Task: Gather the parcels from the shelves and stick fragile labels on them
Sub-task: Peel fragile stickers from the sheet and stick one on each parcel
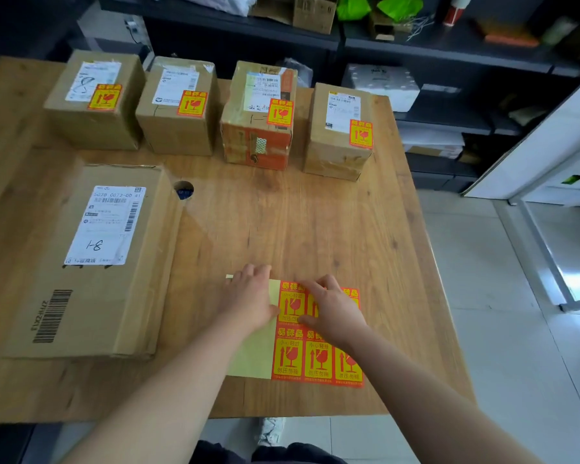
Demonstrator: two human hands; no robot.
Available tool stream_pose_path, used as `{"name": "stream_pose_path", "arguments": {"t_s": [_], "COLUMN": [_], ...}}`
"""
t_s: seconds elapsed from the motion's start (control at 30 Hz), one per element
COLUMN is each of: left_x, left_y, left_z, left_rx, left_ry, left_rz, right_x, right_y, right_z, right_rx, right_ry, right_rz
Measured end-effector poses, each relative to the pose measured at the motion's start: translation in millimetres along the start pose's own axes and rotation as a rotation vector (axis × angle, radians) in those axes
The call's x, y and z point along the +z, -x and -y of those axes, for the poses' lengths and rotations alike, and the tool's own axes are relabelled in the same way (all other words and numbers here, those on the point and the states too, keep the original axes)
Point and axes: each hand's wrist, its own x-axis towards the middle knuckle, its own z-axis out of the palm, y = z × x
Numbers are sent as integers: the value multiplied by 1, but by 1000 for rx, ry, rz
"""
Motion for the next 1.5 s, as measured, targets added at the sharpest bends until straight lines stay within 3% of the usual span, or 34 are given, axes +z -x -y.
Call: {"name": "stream_pose_path", "arguments": {"t_s": [0.3,0.43,0.63,0.9,1.07,1.5], "left_x": [2,-7,-16,-26,-30,-30], "left_y": [2,-3,-3,-2,-4,-5], "left_z": [3,1,0,-5,-7,-10], "left_rx": [54,-57,-72,-112,-104,-77], "left_ry": [-22,217,492,746,742,635], "left_rz": [-65,-2,107,194,221,246], "right_x": [2,1,-15,-32,-35,-38], "right_y": [-2,-2,-8,-10,-8,-3], "right_z": [-4,-3,3,4,4,4], "right_rx": [-13,-4,-32,-203,-353,-439], "right_ry": [-11,-31,-323,-318,-207,-239], "right_rz": [5,-7,-92,-88,-138,-248]}}
